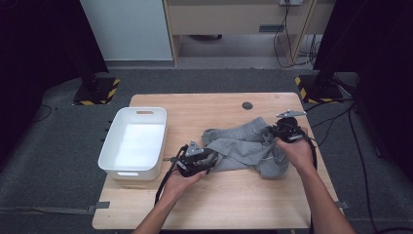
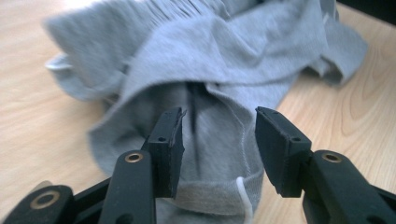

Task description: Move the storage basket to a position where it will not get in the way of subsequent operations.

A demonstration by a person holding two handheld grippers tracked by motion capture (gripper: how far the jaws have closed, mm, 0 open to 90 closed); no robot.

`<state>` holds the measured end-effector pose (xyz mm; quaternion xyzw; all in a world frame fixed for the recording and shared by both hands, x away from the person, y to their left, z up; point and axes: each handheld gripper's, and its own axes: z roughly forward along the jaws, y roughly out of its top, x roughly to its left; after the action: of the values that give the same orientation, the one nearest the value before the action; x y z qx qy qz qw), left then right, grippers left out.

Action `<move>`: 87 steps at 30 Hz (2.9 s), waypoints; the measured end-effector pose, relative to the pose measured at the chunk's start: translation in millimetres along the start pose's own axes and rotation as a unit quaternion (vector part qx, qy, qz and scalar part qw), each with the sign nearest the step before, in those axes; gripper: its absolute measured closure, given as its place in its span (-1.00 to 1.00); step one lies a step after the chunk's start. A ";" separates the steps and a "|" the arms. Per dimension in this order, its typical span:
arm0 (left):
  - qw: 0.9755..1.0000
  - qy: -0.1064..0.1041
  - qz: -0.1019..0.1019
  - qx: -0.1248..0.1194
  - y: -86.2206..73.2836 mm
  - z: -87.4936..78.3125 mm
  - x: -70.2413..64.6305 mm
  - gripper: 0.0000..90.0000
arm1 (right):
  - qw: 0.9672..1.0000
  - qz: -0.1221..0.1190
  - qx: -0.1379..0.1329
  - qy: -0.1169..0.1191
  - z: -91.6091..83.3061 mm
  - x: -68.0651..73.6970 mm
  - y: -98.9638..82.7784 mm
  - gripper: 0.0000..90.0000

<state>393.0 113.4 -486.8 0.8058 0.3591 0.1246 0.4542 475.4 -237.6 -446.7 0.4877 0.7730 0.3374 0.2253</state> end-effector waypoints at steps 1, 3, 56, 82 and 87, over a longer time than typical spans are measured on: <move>1.000 0.001 -0.003 -0.005 1.3 -2.0 3.0 0.17 | 1.000 0.001 0.001 0.000 0.0 0.2 -0.2 0.91; 1.000 0.006 -0.009 -0.009 3.3 -5.0 8.1 0.18 | 1.000 0.001 0.001 0.001 -0.2 0.0 -0.6 0.90; 1.000 -0.010 0.004 -0.013 14.2 1.5 -7.3 0.16 | 1.000 -0.004 0.000 0.013 1.1 2.9 -3.4 0.90; 0.996 0.076 -0.035 0.015 32.2 47.4 51.4 0.26 | 0.999 -0.017 -0.003 0.033 -1.0 14.4 -3.5 0.90; 0.997 0.065 -0.040 0.020 31.4 53.3 57.7 0.31 | 0.999 -0.021 -0.002 0.036 0.5 17.2 -3.8 0.90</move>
<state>476.7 108.7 -497.8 0.7903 0.4217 0.1509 0.4181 466.3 -223.0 -450.2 0.4584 0.7901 0.3514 0.2055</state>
